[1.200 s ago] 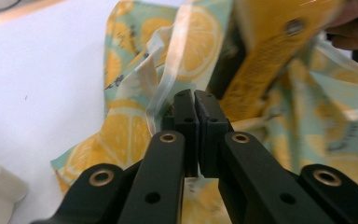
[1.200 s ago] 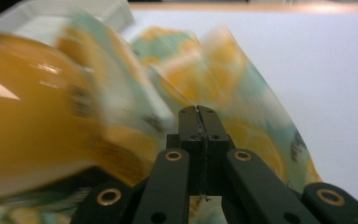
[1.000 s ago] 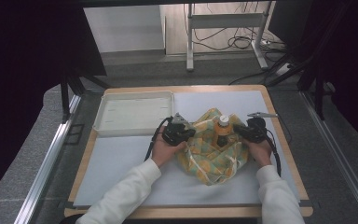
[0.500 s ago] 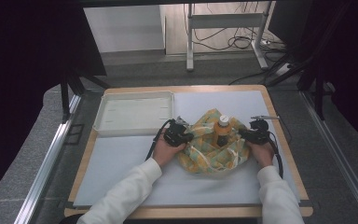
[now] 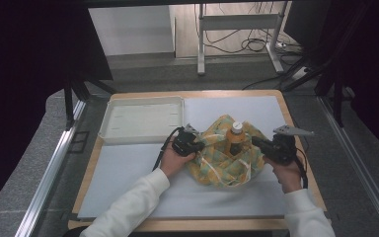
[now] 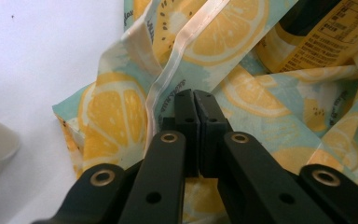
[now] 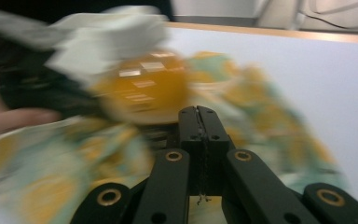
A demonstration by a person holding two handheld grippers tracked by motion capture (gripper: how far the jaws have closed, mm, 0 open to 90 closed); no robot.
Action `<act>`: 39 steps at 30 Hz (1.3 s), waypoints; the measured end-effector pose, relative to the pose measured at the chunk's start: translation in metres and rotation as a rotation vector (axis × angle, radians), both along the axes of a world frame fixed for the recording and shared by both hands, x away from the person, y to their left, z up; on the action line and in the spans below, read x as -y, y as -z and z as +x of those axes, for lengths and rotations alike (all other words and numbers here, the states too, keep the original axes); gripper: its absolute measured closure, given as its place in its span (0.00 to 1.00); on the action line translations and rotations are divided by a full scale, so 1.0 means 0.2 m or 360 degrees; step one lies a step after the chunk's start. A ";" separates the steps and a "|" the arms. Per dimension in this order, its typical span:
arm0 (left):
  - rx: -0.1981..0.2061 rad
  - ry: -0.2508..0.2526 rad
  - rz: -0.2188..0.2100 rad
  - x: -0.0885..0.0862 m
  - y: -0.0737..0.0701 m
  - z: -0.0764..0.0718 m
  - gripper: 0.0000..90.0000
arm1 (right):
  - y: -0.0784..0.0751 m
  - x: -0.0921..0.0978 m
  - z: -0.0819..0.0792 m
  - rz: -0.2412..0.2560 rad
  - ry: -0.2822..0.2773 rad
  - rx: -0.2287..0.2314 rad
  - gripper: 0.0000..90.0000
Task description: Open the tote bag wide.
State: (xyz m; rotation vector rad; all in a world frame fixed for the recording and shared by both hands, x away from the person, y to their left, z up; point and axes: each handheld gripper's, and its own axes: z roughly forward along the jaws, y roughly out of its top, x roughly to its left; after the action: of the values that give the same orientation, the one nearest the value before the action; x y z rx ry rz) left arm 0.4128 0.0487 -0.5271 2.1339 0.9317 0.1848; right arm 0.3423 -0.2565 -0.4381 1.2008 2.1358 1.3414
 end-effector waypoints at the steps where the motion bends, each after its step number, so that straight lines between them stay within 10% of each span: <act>1: -0.0001 0.0002 0.0002 0.00 0.00 0.00 0.99 | -0.01 -0.02 -0.03 -0.0014 -0.0037 0.0010 0.99; 22: 0.0021 -0.0056 0.0028 0.04 0.03 0.05 0.99 | 0.39 0.01 -0.19 -0.0206 -0.0144 -0.0415 0.99; 27: 0.0011 -0.0063 0.0029 0.05 0.03 0.08 0.99 | 0.40 0.03 -0.22 -0.0200 -0.0143 -0.0419 0.99; 39: 0.0055 0.0032 -0.0077 0.07 -0.07 -0.02 0.98 | 0.20 -0.06 -0.17 -0.0103 -0.0182 -0.0166 0.99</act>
State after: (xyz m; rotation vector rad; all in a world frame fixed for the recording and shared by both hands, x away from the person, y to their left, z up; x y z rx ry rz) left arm 0.4098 0.0353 -0.5137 2.0888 0.8858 0.1866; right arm 0.3083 -0.2446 -0.4783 1.1628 2.3340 1.2706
